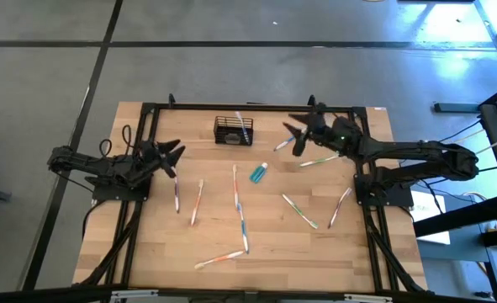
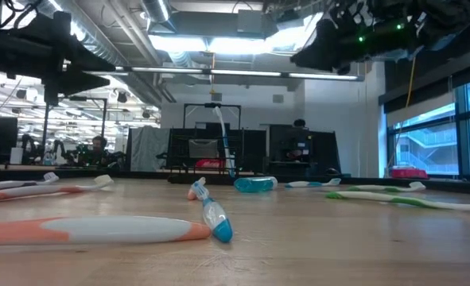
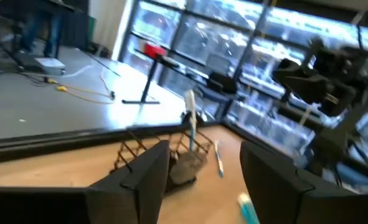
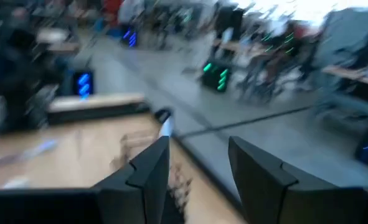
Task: Pick & Place toothbrushing station
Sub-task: Put the left purple toothbrush into the black wire organizer
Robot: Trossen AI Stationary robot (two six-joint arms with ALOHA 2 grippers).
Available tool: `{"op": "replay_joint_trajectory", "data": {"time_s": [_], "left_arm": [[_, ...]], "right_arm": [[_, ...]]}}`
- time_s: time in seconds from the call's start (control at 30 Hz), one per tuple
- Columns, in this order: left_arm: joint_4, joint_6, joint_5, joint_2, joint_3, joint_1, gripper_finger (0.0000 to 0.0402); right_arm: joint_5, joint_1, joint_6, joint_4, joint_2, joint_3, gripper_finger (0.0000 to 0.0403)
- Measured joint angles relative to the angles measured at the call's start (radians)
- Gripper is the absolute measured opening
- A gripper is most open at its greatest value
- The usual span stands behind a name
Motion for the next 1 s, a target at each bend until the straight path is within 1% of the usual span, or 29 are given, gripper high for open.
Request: {"op": "replay_joint_trajectory", "data": {"time_s": [0.1,0.27,0.47,0.57,0.7,0.77,0.87,1.0], "left_arm": [[0.027,-0.003,0.0,0.0,0.01,0.017,0.0191],[0.016,0.004,0.012,0.032,0.067,0.039,0.0174],[-0.057,0.004,0.012,0.143,0.198,0.056,0.0161],[-0.14,-0.016,0.007,0.213,0.285,0.07,0.0159],[-0.327,-0.164,0.019,0.318,0.408,0.092,0.0159],[-0.43,-0.272,0.054,0.372,0.463,0.104,0.0159],[-0.555,-0.445,0.151,0.445,0.529,0.125,0.0159],[-0.683,-0.639,0.314,0.519,0.581,0.157,0.0159]], "right_arm": [[0.054,0.0,0.017,0.024,-0.006,0.0,0.0168],[0.078,0.0,0.009,0.021,-0.006,0.0,0.0168],[0.079,0.0,0.006,0.024,-0.006,0.0,0.0168],[0.079,-0.001,-0.021,0.025,-0.006,0.0,0.0168],[0.103,-0.001,-0.041,0.027,-0.006,0.0,0.0168],[0.134,-0.001,-0.041,0.029,-0.006,0.0,0.0168],[0.17,-0.001,-0.041,0.025,-0.006,0.0,0.0167],[0.175,0.0,-0.04,0.019,-0.006,0.0,0.0167]]}}
